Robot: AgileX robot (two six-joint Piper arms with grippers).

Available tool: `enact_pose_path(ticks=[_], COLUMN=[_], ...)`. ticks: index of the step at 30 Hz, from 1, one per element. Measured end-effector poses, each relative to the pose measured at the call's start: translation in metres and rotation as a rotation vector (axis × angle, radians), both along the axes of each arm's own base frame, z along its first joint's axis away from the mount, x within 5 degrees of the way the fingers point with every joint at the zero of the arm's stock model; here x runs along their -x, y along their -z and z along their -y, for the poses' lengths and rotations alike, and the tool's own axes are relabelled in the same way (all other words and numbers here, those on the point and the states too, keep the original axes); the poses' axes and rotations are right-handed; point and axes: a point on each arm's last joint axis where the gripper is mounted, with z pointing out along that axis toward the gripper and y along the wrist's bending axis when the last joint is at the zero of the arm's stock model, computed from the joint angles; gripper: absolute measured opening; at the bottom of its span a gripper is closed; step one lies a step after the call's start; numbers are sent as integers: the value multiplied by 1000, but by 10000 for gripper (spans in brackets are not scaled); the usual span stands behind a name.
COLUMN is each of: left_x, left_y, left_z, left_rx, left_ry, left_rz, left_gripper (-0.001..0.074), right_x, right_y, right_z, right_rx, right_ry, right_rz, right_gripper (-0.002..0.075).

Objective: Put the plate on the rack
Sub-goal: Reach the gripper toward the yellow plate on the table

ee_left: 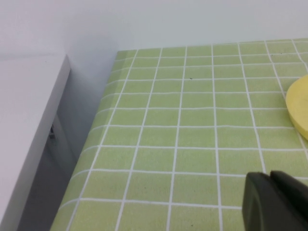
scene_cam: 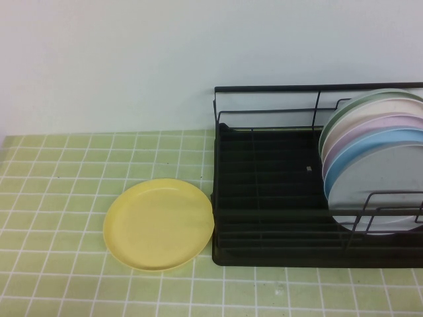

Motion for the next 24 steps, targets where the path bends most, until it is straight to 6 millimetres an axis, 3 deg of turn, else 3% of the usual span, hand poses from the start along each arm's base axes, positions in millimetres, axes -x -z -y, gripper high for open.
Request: enact_pose_path(ticks=[6,24], left_x=[0,0], left_y=[0,1], left_z=[-1,2], left_rx=[-43,57], left_ry=[-3,7], left_rz=[-5,-12], left_gripper=[0,0], right_x=[0,0], right_y=[0,0], right_z=[0,1], right_rx=[4,44], right_ry=[0,4], right_rz=[0,1], right_gripper=[-1,-1])
